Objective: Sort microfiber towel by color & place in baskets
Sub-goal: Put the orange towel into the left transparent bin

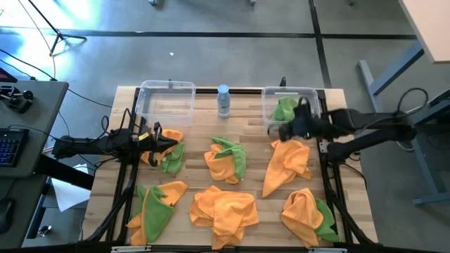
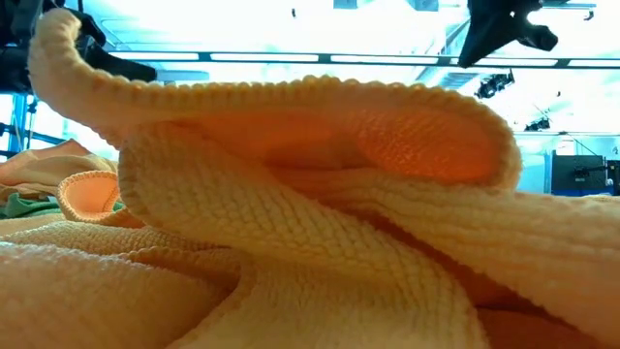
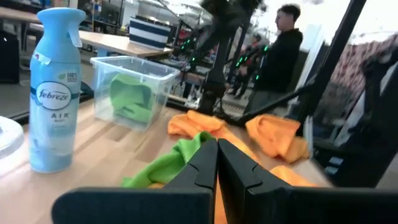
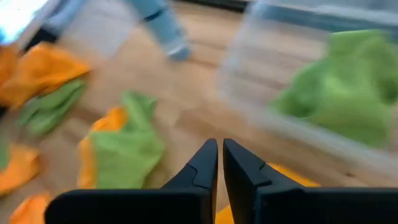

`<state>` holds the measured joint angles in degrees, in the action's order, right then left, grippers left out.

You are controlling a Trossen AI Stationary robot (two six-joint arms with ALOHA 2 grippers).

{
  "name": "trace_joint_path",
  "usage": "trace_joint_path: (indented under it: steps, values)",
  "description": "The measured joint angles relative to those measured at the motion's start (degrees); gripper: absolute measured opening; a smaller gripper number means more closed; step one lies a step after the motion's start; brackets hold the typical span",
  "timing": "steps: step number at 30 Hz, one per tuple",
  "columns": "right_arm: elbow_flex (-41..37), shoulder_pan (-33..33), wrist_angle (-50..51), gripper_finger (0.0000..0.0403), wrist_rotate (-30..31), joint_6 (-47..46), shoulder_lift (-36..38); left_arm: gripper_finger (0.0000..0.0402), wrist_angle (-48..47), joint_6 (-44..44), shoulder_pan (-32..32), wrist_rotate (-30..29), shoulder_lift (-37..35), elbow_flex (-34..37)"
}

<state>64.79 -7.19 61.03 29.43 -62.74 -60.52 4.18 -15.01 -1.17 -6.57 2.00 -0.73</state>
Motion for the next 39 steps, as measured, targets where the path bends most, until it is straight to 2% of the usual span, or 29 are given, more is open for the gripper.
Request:
trace_joint_path:
  steps: [4, 7, 10, 12, 17, 22, 25, 29, 33, 35, 39]
  values:
    - [0.0, -7.18, 1.63, 0.0003, -2.73, -0.36, -2.1, 0.0, 0.65, -1.01, 0.0, -0.02, 0.0, 0.0]
    - [0.0, -10.32, 1.88, 0.0008, -7.25, -6.11, -4.14, 0.0, 1.13, -0.98, 0.0, 0.13, -0.02, 0.0]
    - [0.0, -13.03, 1.95, 0.0004, -7.02, -7.28, -6.38, 0.0, 1.07, -2.85, -0.09, 0.26, 0.06, -0.69]
    - [0.0, -14.92, 1.6, 0.0002, -4.78, -5.61, -7.97, 0.0, -0.02, -4.98, -0.09, -0.37, 0.76, -2.58]
    - [0.0, -18.94, 0.61, 0.0001, 1.42, -2.81, -9.83, 0.0, -12.83, -5.46, -0.91, -6.35, 6.55, -13.92]
    - [-0.01, -20.75, 0.56, 0.0, 5.18, 1.19, -8.9, 0.0, -26.71, -8.63, -2.82, -13.38, 18.57, -27.14]
    - [-3.44, -20.42, -4.1, 0.0, 5.12, 5.85, -6.0, 0.0, -30.94, -11.58, -4.03, -16.75, 25.95, -33.14]
    - [-16.13, -19.46, -20.92, 0.0, 1.07, 12.17, 1.63, 0.0, -33.34, -15.81, -5.99, -21.14, 35.49, -39.0]
    - [-28.02, -18.75, -36.02, 0.0, -1.03, 17.89, 10.06, 0.0, -39.83, -23.39, -8.05, -22.62, 44.53, -45.3]
    - [-31.99, -18.27, -39.27, 0.0, -1.01, 20.44, 14.2, 0.0, -44.99, -28.65, -9.33, -23.61, 48.81, -49.25]
    - [-36.9, -17.12, -39.42, 0.0, -1.05, 23.55, 21.12, 0.0, -57.26, -40.32, -12.0, -26.09, 57.12, -57.02]
